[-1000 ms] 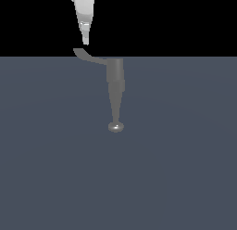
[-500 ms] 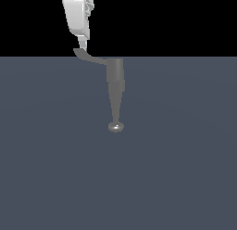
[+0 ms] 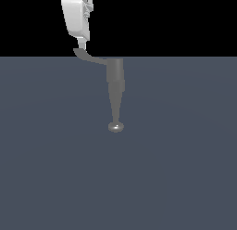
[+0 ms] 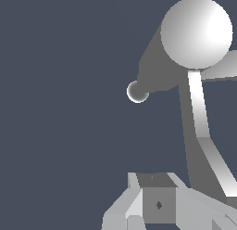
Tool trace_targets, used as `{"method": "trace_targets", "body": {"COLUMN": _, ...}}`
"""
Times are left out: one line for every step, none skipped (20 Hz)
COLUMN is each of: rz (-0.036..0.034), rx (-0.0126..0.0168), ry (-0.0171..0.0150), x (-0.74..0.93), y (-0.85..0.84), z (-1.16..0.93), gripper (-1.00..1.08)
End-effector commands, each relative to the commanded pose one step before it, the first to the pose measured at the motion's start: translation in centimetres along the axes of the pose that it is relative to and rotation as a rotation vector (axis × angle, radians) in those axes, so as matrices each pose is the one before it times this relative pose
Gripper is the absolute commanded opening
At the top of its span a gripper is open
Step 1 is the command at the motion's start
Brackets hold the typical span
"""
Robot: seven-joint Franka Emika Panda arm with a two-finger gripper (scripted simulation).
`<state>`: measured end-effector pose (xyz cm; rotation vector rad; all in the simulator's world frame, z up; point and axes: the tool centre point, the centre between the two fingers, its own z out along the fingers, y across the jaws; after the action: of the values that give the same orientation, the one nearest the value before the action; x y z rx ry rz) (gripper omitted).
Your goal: Turn on the faucet by rotating a designated handle.
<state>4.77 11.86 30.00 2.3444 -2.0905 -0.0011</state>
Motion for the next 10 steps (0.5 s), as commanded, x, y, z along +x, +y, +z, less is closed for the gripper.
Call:
{"method": "trace_targets", "body": {"rz": 0.00006, "rx": 0.00044, "ry": 0.00011, "x": 0.015, "y": 0.517, "z": -0.022, "gripper": -1.00}}
{"method": "trace_targets", "body": {"rz": 0.00000, "rx": 0.00000, "ry": 0.00000, "x": 0.007, "y": 0.261, "z": 0.002, "gripper": -1.00}}
{"method": "trace_targets", "body": {"rz": 0.00000, "rx": 0.00000, "ry": 0.00000, "x": 0.007, "y": 0.262, "z": 0.002, "gripper": -1.00}}
{"method": "trace_targets", "body": {"rz": 0.00000, "rx": 0.00000, "ry": 0.00000, "x": 0.007, "y": 0.263, "z": 0.002, "gripper": -1.00}}
{"method": "trace_targets", "body": {"rz": 0.00000, "rx": 0.00000, "ry": 0.00000, "x": 0.007, "y": 0.264, "z": 0.002, "gripper": -1.00}}
{"method": "trace_targets", "body": {"rz": 0.00000, "rx": 0.00000, "ry": 0.00000, "x": 0.007, "y": 0.266, "z": 0.002, "gripper": -1.00}}
{"method": "trace_targets", "body": {"rz": 0.00000, "rx": 0.00000, "ry": 0.00000, "x": 0.007, "y": 0.267, "z": 0.002, "gripper": -1.00}}
{"method": "trace_targets", "body": {"rz": 0.00000, "rx": 0.00000, "ry": 0.00000, "x": 0.007, "y": 0.268, "z": 0.002, "gripper": -1.00}}
{"method": "trace_targets", "body": {"rz": 0.00000, "rx": 0.00000, "ry": 0.00000, "x": 0.007, "y": 0.269, "z": 0.001, "gripper": -1.00}}
{"method": "trace_targets", "body": {"rz": 0.00000, "rx": 0.00000, "ry": 0.00000, "x": 0.007, "y": 0.270, "z": 0.001, "gripper": -1.00}}
